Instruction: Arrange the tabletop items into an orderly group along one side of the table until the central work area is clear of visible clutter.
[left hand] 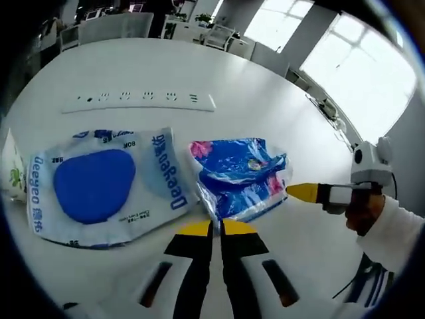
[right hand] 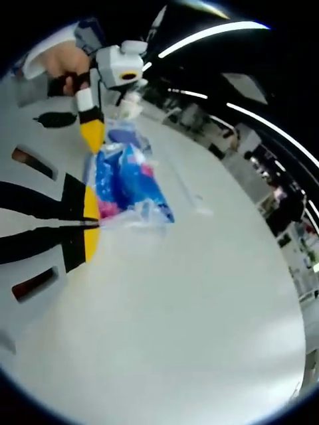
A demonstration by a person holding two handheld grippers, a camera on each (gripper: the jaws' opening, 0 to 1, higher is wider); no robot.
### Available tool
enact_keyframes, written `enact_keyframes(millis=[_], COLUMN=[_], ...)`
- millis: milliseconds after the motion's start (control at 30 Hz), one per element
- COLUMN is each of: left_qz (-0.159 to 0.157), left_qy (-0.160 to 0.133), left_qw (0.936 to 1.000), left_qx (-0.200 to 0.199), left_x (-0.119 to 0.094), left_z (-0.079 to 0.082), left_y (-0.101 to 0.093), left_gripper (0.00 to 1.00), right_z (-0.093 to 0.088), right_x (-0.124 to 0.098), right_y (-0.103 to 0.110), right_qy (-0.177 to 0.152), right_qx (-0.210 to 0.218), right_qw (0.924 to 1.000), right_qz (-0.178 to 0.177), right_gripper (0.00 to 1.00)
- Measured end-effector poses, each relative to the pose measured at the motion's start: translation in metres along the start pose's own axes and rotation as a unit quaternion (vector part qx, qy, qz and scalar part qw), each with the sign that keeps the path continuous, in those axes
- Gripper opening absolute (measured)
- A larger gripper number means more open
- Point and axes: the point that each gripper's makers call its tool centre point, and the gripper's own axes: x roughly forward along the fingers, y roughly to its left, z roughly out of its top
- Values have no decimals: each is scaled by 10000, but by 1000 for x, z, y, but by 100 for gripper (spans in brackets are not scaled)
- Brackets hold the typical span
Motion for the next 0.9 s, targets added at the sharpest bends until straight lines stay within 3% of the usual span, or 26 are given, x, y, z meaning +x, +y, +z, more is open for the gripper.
enact_keyframes(millis=[67,167,267,467,567,900], left_qz=[76,196,229,357,404,417], left_qy=[-47,-71,-149,-465,-617,-895], left_qw=[9999,9992,9982,9963,9952,9939], left_qx=[85,351,526,634,642,487], left_x=[-2,-8,-17,-43,-59,-114], left_z=[1,1,0,-2,-5,-41], left_y=[2,3,2,2,3,17], left_gripper=[10,19,26,60,72,84], right_z=[-1,-3,-4,-12,-17,-51], right_x=[0,-5,-12,-41,-55,-105], right_y=[-5,1,4,25,31,39], right_qy=[32,-162,-295,-576,-653,-829], right_qx=[-335,-463,-475,-554,-520,-298], right_qw=[9994,9987,9984,9967,9963,9960], right_qz=[-114,-133,-37,171,198,123], right_gripper=[7,21,26,44,54,69])
